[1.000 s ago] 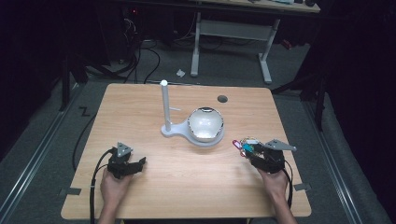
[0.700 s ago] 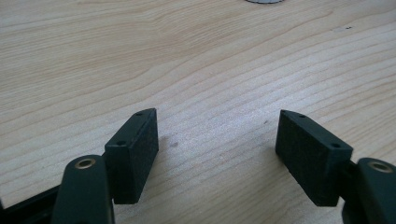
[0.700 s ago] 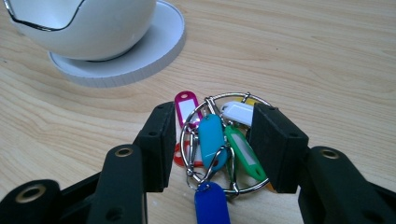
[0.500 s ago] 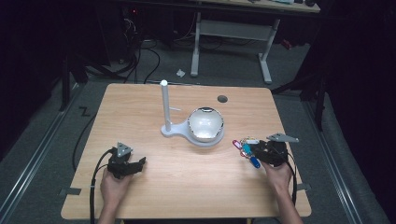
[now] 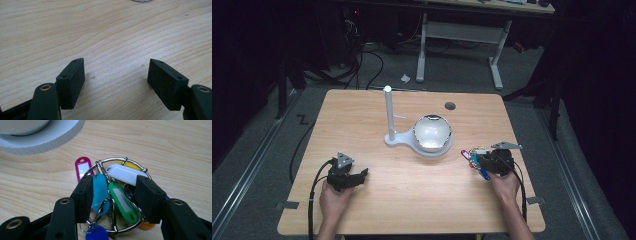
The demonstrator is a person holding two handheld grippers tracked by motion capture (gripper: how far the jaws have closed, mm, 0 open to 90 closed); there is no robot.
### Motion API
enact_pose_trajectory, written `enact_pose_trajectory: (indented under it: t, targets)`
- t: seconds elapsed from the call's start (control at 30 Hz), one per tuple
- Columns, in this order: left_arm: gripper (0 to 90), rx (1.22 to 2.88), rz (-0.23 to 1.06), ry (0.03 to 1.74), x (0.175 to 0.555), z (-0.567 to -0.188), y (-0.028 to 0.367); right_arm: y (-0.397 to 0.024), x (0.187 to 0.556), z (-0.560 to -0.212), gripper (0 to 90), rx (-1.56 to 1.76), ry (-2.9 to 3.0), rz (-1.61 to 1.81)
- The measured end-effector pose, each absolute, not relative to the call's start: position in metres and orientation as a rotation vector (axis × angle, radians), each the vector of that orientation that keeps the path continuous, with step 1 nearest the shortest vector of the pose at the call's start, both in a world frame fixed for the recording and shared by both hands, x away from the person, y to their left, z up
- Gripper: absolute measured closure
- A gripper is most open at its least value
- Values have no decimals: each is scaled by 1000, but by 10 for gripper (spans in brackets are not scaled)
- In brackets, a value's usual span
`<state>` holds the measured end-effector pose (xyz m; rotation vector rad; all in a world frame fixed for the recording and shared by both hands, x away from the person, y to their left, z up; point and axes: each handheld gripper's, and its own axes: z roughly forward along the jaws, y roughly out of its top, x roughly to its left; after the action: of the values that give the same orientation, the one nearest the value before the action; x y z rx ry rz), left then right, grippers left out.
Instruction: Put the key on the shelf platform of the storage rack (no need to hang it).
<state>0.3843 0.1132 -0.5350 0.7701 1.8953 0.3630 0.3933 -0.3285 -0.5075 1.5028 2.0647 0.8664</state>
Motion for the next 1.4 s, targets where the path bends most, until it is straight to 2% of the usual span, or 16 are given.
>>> enact_pose_trajectory:
  t: [0.37, 0.7, 1.1, 1.27, 1.4]
  targets:
    - [303, 770, 363, 1896, 384, -535, 113, -327, 396, -510, 498, 1483, 2070, 843]
    - [303, 771, 364, 1894, 384, -535, 113, -328, 399, -512, 413, 1464, 2065, 838]
    - [303, 770, 363, 1895, 384, -535, 113, -327, 402, -513, 354, 1427, 2080, 787]
    - [303, 769, 363, 1896, 384, -535, 113, -325, 408, -514, 348, 1435, 2106, 784]
    - [303, 769, 363, 1896, 384, -535, 113, -320, 409, -517, 378, 1414, 2141, 779]
